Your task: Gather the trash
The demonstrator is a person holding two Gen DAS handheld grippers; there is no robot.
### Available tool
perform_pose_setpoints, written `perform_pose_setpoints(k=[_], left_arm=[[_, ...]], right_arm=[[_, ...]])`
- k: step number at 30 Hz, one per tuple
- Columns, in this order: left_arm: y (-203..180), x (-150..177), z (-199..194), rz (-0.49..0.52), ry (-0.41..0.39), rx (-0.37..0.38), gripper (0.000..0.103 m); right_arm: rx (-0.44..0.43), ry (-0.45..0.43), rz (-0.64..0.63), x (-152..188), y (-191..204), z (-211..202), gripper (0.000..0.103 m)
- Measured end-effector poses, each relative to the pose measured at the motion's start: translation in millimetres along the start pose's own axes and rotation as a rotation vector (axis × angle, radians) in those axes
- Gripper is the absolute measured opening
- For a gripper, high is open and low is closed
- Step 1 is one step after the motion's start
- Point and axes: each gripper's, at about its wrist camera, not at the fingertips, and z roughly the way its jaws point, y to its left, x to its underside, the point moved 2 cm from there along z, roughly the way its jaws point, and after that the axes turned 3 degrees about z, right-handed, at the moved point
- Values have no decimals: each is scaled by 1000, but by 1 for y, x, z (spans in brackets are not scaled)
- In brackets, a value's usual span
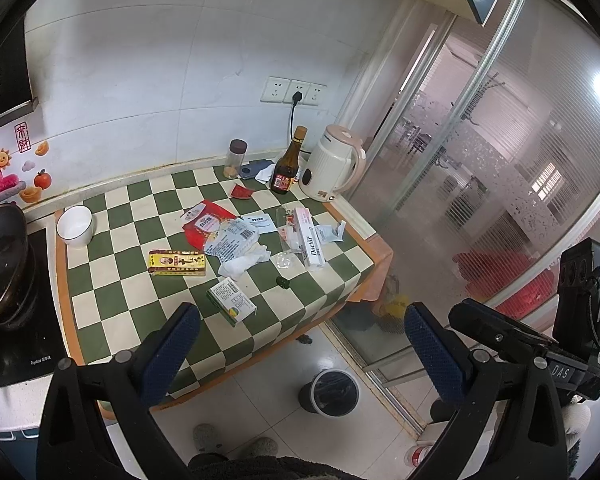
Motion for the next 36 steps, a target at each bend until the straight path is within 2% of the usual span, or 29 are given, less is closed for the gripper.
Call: perform_pose_setpoints(k=[7,9,10,11,12,14,15,17,20,24,30,33,36], left_arm=[[-2,2,0,-1,-1,-2,103],[-1,2,0,5,-8,-29,103],[2,2,-1,22,-22,-72,103],[4,0,1,51,-43,-151,103],[7,-3,6,91,-64,-277,103],[18,-7,20,143,-78,-459,103],[28,-9,31,154,-73,-518,103],[49,-10,50,140,-33,-554,103],[87,-7,91,94,71,-560,103],[119,3,162,16,250,-494,103],[122,31,276,-143,531,-422,103],[123,49,334,-299,667,-356,103],[120,66,382,-425,757,-304,100]], right_arm=[[-3,-6,-1,2,-1,-1,103],[6,-11,3,-4,11,0,103],[20,-19,5,-8,18,0,103],[41,-28,6,-10,22,2,103],[62,-38,10,-12,25,5,103],[102,-50,24,-15,28,15,103],[133,-51,31,-17,29,23,103],[210,-61,39,-19,26,42,103],[319,-65,73,-23,10,75,103],[415,-22,131,-30,-36,128,103],[498,98,181,-39,-110,208,103],[520,154,193,-39,-147,247,103],[525,202,181,-48,-179,283,103]])
